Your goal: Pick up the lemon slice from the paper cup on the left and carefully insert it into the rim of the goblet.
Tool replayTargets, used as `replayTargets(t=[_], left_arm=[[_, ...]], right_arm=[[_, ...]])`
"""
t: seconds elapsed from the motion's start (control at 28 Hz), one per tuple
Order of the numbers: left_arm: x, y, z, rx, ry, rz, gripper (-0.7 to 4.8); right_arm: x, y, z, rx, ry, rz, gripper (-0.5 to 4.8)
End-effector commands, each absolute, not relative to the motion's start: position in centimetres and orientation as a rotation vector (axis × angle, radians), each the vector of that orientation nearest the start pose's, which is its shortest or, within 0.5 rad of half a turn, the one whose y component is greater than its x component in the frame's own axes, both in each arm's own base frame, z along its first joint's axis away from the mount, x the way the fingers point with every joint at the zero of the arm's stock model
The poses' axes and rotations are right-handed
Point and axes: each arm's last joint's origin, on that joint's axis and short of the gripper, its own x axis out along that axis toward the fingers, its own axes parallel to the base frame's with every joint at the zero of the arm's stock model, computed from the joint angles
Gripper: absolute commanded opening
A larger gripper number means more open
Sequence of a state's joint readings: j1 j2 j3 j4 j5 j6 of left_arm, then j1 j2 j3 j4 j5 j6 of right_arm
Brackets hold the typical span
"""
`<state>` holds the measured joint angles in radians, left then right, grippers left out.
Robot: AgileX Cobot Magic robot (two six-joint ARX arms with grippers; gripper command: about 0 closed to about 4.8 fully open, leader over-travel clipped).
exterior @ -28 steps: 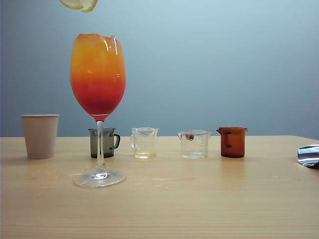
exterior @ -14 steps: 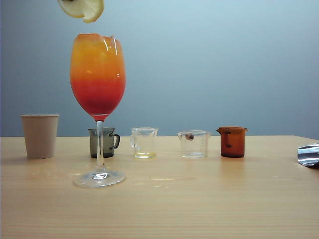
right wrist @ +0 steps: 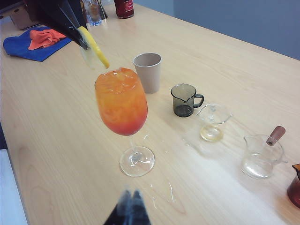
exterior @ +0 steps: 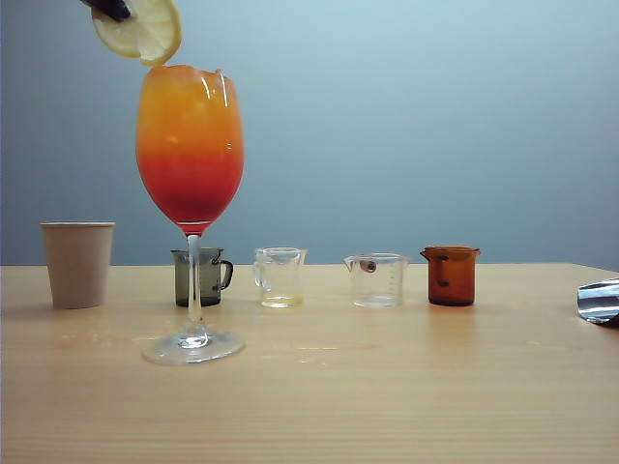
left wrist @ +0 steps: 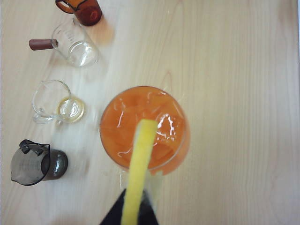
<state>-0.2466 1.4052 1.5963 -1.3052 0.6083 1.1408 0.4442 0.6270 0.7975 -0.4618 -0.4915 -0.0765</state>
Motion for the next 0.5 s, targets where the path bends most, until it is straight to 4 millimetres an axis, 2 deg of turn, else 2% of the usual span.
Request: replayTargets(t=[0.04, 0.5], left_arm=[[23.4, -7.7, 38.8, 0.759, 0.534, -1.292, -0.06], [24.4, -8.3, 37.8, 0.728, 0.546, -1.338, -0.06]], right_arm=[[10.8, 6.7, 33.5, -0.067, 0.242, 0.946, -0.05], [10.8, 6.7, 33.5, -0.066, 0.242, 0.945, -0.05]])
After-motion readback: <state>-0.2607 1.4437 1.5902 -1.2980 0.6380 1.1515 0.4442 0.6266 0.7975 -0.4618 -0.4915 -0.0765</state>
